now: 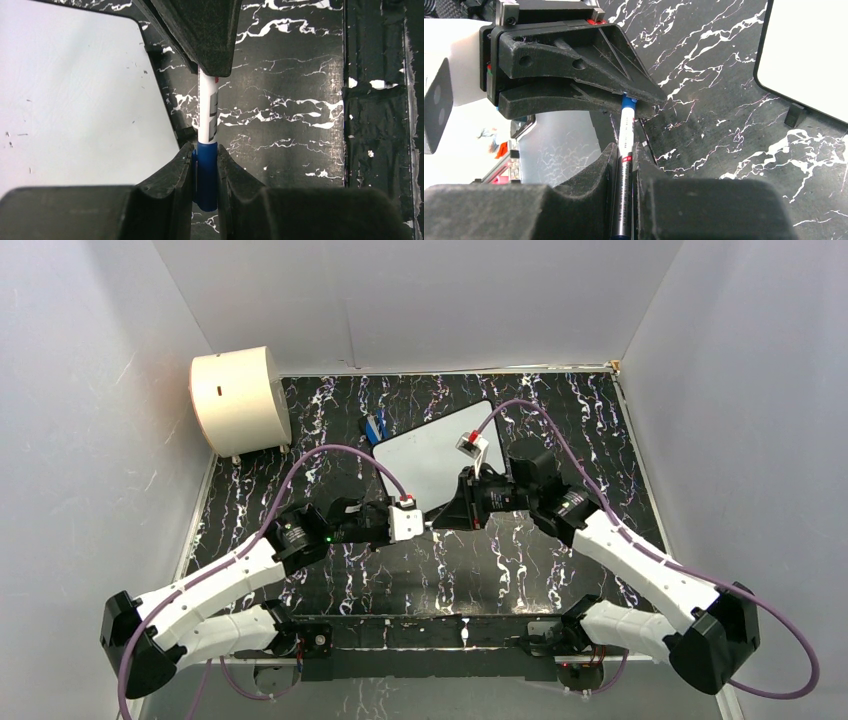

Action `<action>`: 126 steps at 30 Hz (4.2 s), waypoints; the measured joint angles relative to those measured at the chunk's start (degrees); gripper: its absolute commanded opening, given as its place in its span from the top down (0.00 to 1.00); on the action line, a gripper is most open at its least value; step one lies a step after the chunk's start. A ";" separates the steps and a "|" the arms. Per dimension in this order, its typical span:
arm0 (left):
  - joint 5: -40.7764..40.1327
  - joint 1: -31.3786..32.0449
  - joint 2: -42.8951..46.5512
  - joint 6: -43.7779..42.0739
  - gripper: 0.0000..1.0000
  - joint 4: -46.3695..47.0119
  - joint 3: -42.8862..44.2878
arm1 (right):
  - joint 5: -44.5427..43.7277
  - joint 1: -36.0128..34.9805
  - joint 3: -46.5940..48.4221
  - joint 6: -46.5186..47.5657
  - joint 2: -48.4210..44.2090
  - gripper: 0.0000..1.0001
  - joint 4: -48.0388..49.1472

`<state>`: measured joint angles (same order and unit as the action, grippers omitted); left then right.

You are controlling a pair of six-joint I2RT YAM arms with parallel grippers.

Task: Write a sentence on the whiteboard
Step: Open the pen cap, then place the pen cap at the center of the board, then write a sentence on the whiteboard.

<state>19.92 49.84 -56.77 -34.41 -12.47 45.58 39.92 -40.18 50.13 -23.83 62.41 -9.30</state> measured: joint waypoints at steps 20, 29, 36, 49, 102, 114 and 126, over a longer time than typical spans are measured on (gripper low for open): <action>-5.64 -0.55 3.34 -1.01 1.00 -1.27 -1.14 | 0.81 4.70 -0.33 7.87 -11.45 1.00 -8.04; -11.89 -1.51 5.40 0.55 1.00 -0.46 -1.77 | -5.66 5.29 -0.46 10.95 -16.06 1.00 -10.60; -22.40 -2.73 1.16 7.26 1.00 1.05 -1.25 | -16.24 5.29 -4.70 12.02 -22.38 1.00 -10.05; -31.69 -14.23 -5.66 32.87 1.00 0.85 1.79 | -31.89 5.29 -9.11 13.90 -31.80 1.00 -8.52; -28.94 -29.49 -35.34 53.07 0.71 -7.26 6.12 | -35.01 5.31 -11.65 15.26 -35.47 1.00 -9.44; -27.98 -31.28 -26.29 53.00 0.42 -8.50 6.12 | -33.40 5.31 -8.66 16.70 -31.52 1.00 -13.05; -15.19 -42.88 -10.56 53.13 0.17 -3.54 6.12 | -30.69 5.29 -7.32 15.74 -24.57 1.00 -12.50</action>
<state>4.73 6.96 -67.33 18.72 -16.01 51.70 9.23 -34.89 42.81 -8.10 37.85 -21.80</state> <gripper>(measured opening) 0.819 0.213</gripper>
